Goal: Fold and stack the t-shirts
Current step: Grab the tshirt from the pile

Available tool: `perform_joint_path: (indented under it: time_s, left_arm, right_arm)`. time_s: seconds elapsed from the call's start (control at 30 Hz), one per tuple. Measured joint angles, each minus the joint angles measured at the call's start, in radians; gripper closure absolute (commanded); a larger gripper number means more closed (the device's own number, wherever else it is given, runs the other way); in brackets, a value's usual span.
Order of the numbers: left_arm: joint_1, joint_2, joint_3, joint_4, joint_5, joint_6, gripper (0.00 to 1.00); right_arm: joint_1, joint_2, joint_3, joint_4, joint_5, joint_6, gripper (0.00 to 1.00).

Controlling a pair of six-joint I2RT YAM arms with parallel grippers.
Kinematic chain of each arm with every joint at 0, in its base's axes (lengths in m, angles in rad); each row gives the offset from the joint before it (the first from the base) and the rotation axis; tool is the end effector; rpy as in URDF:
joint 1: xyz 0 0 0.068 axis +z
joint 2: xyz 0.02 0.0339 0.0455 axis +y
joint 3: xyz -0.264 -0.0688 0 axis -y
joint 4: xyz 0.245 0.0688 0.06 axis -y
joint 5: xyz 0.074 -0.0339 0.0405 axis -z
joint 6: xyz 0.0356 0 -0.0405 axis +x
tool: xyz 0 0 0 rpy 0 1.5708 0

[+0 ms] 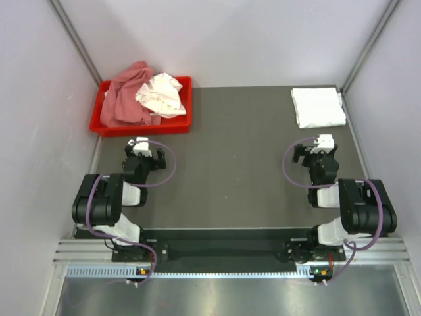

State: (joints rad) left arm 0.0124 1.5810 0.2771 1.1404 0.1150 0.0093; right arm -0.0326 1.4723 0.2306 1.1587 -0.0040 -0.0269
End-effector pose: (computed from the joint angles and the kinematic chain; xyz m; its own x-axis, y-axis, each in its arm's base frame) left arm 0.2531 -0.0009 0.1392 -0.1618 0.0072 -0.9868 0.1024 0.9947 -0.0095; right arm 0.2391 -0.0077 0.1547 -0.0836 -0.0242 -0.9962 0.0264 0.9993 -0.0265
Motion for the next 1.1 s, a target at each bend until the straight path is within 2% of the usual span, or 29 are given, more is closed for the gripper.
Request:
perform_joint_path:
  time_s: [0.13,0.3,0.37,0.47,0.6,0.7,0.83,0.97,1.1]
  left_arm:
    - [0.000,0.000,0.000,0.000,0.000,0.000,0.01]
    - [0.000,-0.012,0.011,-0.045,0.010,0.001,0.02]
    - [0.000,-0.047,0.082,-0.214,0.027,0.000,0.08]
    - [0.001,-0.071,0.345,-0.574,0.097,-0.002,0.24]
    - [0.005,-0.082,0.690,-0.942,0.285,0.019,0.23]
    - [0.002,-0.111,0.809,-1.088,0.320,0.023,0.21]
    - [0.004,-0.063,0.949,-1.167,0.164,0.022,0.21]
    - [0.027,0.166,1.201,-1.202,-0.051,0.013,0.21]
    - [0.067,0.390,1.408,-1.266,-0.187,0.008,0.20]
  right_arm:
    - [0.000,-0.053,0.000,-0.050,-0.010,-0.008,0.00]
    - [0.000,-0.227,0.075,-0.234,-0.023,0.019,0.00]
    - [0.000,-0.276,0.142,-0.314,-0.022,0.095,0.00]
    - [0.000,-0.319,0.231,-0.378,-0.085,0.164,0.00]
    - [0.002,-0.332,0.284,-0.389,-0.227,0.260,0.00]
    - [0.005,-0.334,0.293,-0.396,-0.300,0.321,0.00]
    - [0.023,-0.356,0.311,-0.481,-0.306,0.342,0.01]
    - [0.081,-0.403,0.348,-0.610,-0.261,0.306,0.02]
    - [0.115,-0.460,0.367,-0.711,-0.220,0.255,0.02]
